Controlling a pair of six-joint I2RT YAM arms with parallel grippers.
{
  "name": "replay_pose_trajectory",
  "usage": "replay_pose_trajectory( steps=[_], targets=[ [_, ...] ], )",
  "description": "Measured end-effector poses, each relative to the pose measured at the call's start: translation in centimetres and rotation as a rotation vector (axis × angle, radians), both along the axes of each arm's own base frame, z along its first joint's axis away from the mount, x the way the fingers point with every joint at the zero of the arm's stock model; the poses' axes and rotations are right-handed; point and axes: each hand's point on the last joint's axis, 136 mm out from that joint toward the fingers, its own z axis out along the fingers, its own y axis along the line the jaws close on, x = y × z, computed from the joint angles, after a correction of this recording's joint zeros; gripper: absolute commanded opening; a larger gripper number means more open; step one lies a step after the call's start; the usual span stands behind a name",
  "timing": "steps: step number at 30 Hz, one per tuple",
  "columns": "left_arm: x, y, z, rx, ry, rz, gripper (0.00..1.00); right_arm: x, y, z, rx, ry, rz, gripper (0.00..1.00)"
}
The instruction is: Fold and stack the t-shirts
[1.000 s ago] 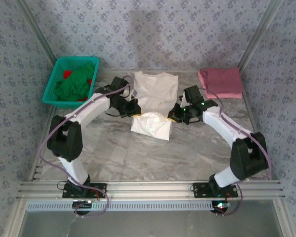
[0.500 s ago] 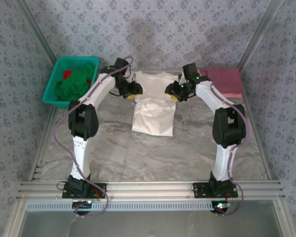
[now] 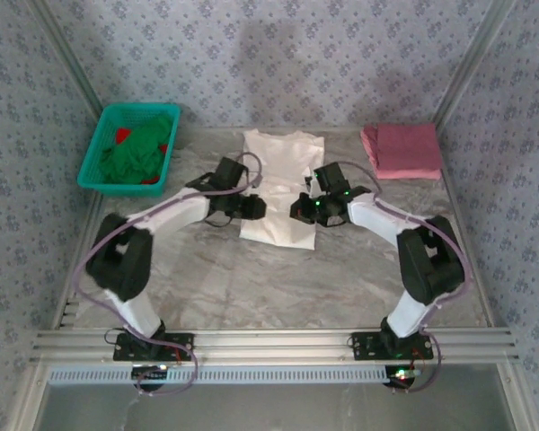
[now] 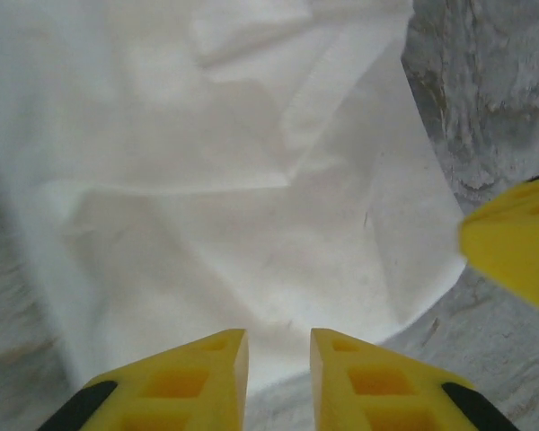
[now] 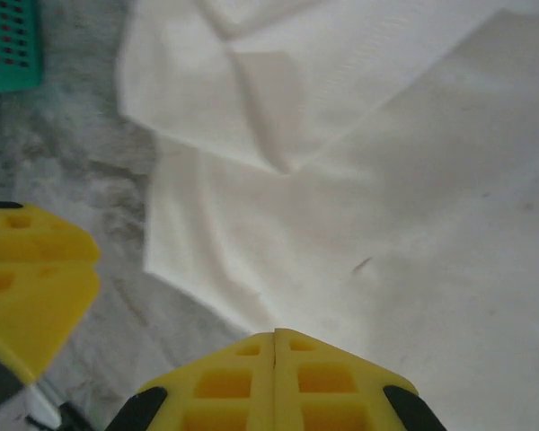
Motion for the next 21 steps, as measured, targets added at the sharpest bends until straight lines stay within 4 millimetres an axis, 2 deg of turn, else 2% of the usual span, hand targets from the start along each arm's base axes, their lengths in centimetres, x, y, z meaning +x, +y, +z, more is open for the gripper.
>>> replay_pose_trajectory(
  steps=[4,8,11,14,17,21],
  targets=[
    [2.6,-3.1,-2.7,0.006,-0.014,-0.087,0.23,1.5,-1.0,-3.5,-0.029,0.027,-0.068,0.00],
    [5.7,-4.7,-3.3,0.003,-0.062,-0.131,0.22,3.2,-1.6,-4.8,-0.040,0.009,-0.119,0.00],
    [8.4,-5.0,-3.3,0.001,-0.103,-0.136,0.22,3.8,-1.6,-5.9,-0.050,0.007,-0.132,0.00],
    [11.3,-4.1,-3.2,0.004,-0.130,-0.108,0.23,3.9,-1.5,-6.8,-0.061,0.009,-0.134,0.00],
    [15.3,-2.5,-2.4,0.000,-0.166,-0.049,0.22,4.2,-1.3,-6.8,-0.058,-0.009,-0.133,0.00],
    [21.5,1.4,-0.7,0.003,-0.225,0.072,0.20,4.6,-1.1,-6.7,-0.048,-0.027,-0.134,0.00]
  ],
)
